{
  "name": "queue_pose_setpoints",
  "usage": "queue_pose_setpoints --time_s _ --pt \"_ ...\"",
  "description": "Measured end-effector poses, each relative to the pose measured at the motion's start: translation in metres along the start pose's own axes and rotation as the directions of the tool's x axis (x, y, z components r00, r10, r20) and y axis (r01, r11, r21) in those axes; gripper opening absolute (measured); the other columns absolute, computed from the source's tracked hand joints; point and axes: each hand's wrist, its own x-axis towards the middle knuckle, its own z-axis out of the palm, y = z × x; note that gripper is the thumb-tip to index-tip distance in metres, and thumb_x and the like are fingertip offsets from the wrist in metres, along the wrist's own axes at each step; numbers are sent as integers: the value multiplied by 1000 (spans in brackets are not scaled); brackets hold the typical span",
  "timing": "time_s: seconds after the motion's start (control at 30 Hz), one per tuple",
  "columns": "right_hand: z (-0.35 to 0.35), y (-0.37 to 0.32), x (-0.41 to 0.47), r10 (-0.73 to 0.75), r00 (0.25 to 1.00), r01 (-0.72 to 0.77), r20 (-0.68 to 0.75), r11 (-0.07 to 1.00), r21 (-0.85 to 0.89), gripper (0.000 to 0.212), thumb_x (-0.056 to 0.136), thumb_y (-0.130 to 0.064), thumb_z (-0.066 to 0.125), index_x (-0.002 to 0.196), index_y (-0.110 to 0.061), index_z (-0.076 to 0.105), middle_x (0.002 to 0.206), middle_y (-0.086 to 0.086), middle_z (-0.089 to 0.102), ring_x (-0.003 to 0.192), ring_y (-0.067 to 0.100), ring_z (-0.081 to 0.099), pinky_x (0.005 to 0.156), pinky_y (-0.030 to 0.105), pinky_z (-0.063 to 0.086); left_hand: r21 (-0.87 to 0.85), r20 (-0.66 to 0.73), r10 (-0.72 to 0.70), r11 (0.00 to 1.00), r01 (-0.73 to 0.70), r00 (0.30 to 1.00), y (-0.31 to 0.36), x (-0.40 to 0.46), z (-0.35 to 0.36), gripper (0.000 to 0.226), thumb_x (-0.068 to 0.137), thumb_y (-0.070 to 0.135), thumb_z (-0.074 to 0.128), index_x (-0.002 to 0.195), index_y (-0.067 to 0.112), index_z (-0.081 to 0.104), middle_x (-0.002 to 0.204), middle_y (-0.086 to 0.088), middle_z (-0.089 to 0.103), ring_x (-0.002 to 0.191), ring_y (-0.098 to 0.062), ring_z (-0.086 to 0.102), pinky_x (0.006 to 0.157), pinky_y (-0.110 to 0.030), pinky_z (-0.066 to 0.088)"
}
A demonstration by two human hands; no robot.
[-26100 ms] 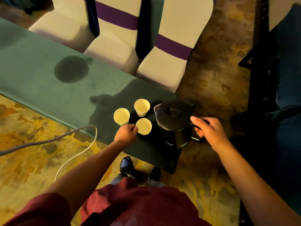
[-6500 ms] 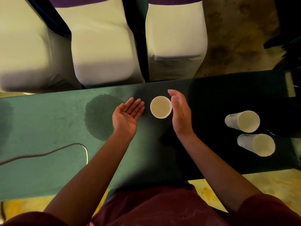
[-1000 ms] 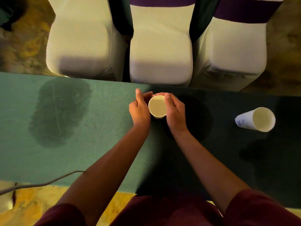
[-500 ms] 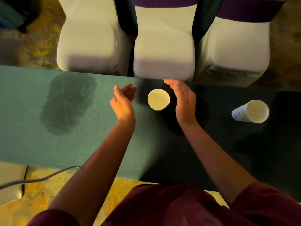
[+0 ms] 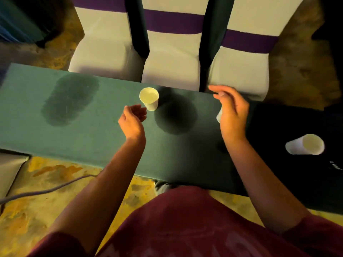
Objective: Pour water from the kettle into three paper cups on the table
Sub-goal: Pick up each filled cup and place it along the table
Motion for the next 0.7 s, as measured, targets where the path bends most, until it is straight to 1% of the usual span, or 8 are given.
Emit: queue_pose_setpoints --time_s 0.1,0.17,0.23,0.3,0.4,0.5,0.57,0.7 --pt "-60 -13 -17 19 999 -19 -30 1000 7 24 93 -2 53 100 5 74 96 20 75 92 37 69 88 42 55 -3 46 -38 999 38 998 -16 -52 8 39 100 17 35 103 -3 68 89 -19 72 77 -25 69 74 -35 56" --pt "-96 -17 -27 7 999 -8 -54 1000 -21 24 93 -3 54 101 4 75 104 17 77 103 32 71 97 50 54 31 114 -69 997 66 991 -27 -81 17 34 101 15 35 107 2 66 92 -18 72 80 -24 68 74 -33 56" --pt "-132 -20 -38 8 997 -12 -74 998 -58 25 93 -6 53 102 2 75 106 13 77 108 26 71 100 52 52 80 189 -111 992 98 976 -42 -109 30 31 100 14 37 108 6 66 93 -15 73 85 -25 69 71 -31 56" --pt "-164 -23 -46 33 992 -44 -120 995 -89 26 94 -9 53 105 -1 76 109 10 77 108 22 70 100 47 53 132 276 -167 982 135 947 -54 -136 46 29 100 17 40 107 8 66 95 -14 74 91 -28 69 74 -31 54" --pt "-213 -23 -54 63 975 -91 -215 988 -123 27 96 -9 53 108 -3 76 110 7 77 105 13 70 98 37 55 206 407 -216 968 141 888 -69 -174 76 30 102 25 40 105 10 66 105 -14 75 100 -30 69 86 -37 54" --pt "-260 -15 -58 99 944 -153 -314 977 -150 28 97 -11 51 109 -9 77 107 1 77 96 3 68 90 26 54 238 480 -252 959 152 841 -82 -203 111 30 101 24 40 107 9 65 107 -15 74 97 -27 68 93 -40 51" --pt "-294 -5 -53 136 916 -209 -379 965 -161 29 98 -14 50 111 -12 76 112 0 76 104 5 68 96 29 54 262 503 -292 948 178 814 -97 -220 141 31 102 24 40 110 7 65 109 -17 73 96 -26 67 92 -39 51" --pt "-327 20 -50 235 907 -313 -350 931 -185 37 101 -28 46 125 -15 70 125 -3 71 116 2 63 103 26 50 300 517 -357 927 227 778 -125 -236 179 31 103 24 42 106 5 65 98 -14 73 86 -23 68 77 -32 53"
